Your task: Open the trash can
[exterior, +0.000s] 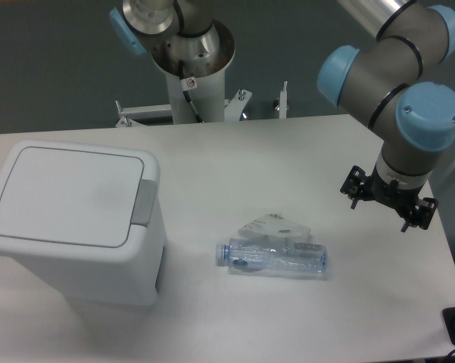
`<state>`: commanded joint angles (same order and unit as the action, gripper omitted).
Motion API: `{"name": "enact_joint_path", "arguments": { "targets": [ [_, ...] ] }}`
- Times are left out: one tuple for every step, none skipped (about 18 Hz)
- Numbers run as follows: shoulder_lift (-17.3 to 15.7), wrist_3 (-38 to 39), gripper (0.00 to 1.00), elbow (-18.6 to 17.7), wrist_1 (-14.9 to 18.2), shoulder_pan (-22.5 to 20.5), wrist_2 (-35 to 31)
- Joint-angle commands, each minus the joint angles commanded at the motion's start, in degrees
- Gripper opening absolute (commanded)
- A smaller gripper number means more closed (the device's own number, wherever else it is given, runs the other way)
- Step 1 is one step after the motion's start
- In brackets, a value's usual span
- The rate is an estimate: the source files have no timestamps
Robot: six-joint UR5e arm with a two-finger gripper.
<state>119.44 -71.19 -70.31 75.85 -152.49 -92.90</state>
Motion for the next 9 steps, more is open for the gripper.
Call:
{"name": "enact_joint_path", "arguments": {
  "targets": [
    [0.2, -0.1, 1.0, 0.0, -0.1, 0.0, 0.0],
    [0.3, -0.2, 1.0, -0.1, -0.1, 0.0, -0.3],
    [0.2, -0.2, 1.0, -0.4, -0.5, 0.0, -0.8],
    [0.0, -0.2, 1.0, -0.6, -0.5, 0.0, -0.9],
    [-0.1, -0.2, 1.0, -0.7, -0.4, 0.0, -0.9],
    [-0.3, -0.1, 1.0, -1.2, -0.4, 0.0, -0.9],
    [-0.4, 0.0, 1.0, -2.1, -0.4, 0.0, -0.9],
    [-0.8, 0.1, 1.0, -3.0, -0.4, 0.0, -0.9],
    [-1.3, 0.2, 1.0, -3.5, -0.4, 0.0, -0.9]
  ]
}}
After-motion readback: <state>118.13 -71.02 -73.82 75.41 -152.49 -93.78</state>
